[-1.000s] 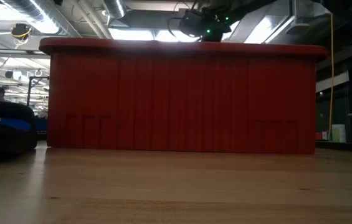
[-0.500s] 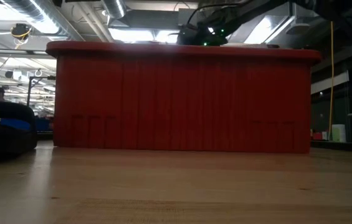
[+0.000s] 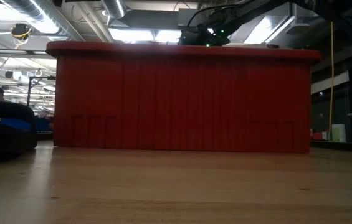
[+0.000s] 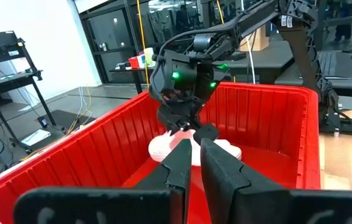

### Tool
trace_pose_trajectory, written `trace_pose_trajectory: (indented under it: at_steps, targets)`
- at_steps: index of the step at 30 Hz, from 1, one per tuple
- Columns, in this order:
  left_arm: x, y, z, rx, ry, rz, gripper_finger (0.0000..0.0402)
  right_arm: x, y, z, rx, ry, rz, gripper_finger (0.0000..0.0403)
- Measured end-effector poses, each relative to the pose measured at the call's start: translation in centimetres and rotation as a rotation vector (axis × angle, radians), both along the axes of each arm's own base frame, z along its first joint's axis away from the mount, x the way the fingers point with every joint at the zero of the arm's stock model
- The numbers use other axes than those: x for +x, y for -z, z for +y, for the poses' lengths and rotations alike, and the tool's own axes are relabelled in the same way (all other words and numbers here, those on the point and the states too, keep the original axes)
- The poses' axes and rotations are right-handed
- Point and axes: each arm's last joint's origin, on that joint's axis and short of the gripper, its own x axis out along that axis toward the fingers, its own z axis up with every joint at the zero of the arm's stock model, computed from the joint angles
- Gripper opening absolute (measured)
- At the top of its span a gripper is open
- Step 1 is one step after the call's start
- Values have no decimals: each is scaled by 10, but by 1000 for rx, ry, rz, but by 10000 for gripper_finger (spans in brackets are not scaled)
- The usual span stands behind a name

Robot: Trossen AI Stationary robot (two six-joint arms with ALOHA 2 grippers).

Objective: Pick and place slides into bin
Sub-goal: Put the pink slide into the red bin

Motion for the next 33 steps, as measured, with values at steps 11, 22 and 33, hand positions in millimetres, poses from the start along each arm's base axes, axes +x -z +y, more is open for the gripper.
trace_pose_trajectory:
  at_steps: [11,22,33]
  targets:
    - [0,0,0,0,0,0,27,7,10,-3,27,-51,-10,12]
    - [0,0,0,-2,0,-1,28,16,41,-14,25,-85,61,12]
    - [0,0,0,-2,0,-1,26,13,44,-21,18,-106,94,12]
